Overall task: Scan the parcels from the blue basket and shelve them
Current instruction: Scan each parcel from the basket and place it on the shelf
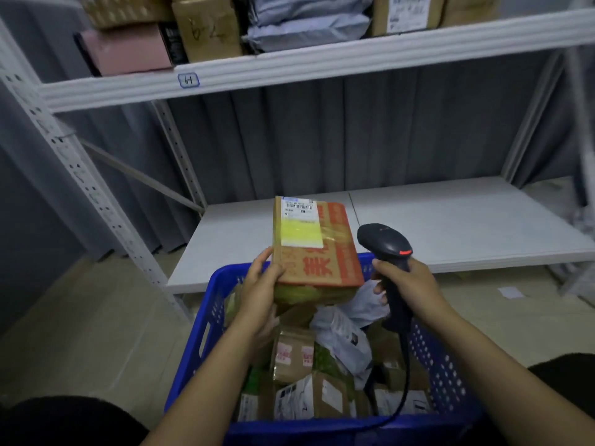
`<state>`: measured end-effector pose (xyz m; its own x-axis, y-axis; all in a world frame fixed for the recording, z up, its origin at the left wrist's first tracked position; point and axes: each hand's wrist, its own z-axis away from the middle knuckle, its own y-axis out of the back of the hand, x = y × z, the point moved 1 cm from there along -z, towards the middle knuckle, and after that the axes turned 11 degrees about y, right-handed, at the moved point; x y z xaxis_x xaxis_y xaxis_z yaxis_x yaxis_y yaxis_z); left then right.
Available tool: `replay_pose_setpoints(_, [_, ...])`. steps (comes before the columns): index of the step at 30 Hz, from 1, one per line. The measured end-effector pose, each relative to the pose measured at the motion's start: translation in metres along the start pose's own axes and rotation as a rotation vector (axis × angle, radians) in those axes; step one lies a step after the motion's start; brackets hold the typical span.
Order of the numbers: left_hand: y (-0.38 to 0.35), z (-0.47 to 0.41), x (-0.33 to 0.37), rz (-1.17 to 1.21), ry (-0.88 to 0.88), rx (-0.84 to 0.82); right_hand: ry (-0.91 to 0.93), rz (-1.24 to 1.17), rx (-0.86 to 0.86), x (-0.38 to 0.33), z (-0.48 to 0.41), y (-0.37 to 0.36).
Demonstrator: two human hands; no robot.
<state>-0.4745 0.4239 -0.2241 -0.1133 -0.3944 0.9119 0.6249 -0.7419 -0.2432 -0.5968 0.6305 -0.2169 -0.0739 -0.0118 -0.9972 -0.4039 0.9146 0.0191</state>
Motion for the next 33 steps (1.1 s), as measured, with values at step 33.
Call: replay_pose_setpoints(33, [-0.461,-0.04,0.231,-0.621,-0.709,-0.435,0.623,-0.078,0.802,-0.26,-0.145,0.278])
